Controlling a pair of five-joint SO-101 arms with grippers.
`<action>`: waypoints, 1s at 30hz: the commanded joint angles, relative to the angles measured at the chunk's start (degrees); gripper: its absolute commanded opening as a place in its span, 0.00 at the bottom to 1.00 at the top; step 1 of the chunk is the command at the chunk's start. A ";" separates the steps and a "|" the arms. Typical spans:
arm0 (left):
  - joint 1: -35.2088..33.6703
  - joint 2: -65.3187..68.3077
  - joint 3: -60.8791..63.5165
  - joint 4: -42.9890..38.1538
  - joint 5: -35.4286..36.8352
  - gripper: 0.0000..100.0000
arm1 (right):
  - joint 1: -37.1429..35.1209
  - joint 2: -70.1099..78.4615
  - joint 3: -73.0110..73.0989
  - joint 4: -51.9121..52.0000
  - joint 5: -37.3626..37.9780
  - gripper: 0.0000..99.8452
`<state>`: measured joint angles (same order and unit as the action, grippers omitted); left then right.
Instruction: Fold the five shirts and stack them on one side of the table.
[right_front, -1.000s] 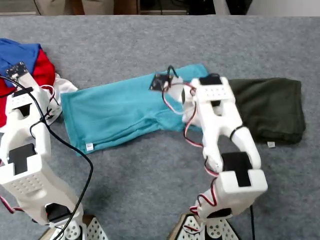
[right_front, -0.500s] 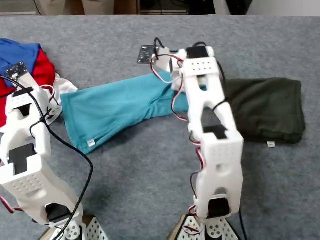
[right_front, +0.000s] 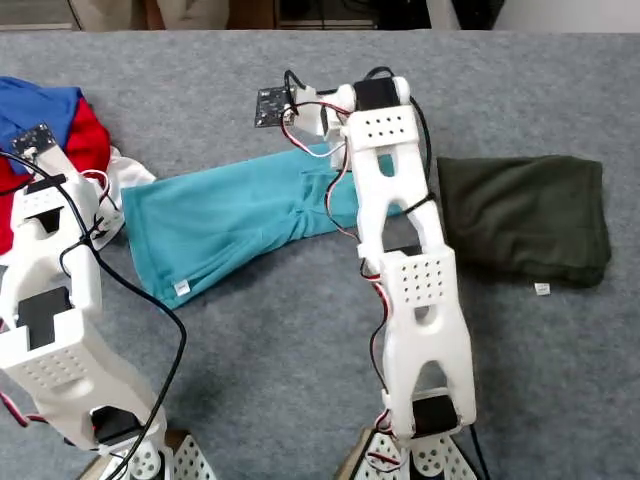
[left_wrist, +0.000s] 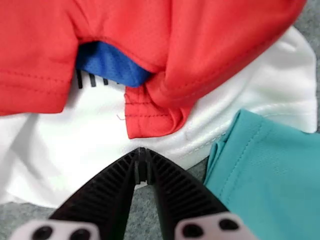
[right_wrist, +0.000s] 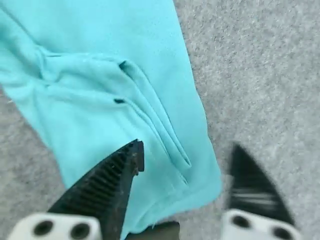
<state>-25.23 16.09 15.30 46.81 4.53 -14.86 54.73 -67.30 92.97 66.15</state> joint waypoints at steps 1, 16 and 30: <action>-0.26 -0.22 -2.55 0.18 -0.18 0.02 | -0.92 -0.40 -9.36 6.59 0.44 0.38; -0.26 -0.48 -2.64 0.18 0.00 0.02 | 1.80 -0.57 -5.76 9.14 -24.44 0.00; -1.05 -0.66 -28.75 37.98 0.00 0.18 | 9.63 -28.53 28.26 9.32 -38.77 0.00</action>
<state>-26.55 16.70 -3.60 73.10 4.44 -6.07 38.02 -49.80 101.32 28.09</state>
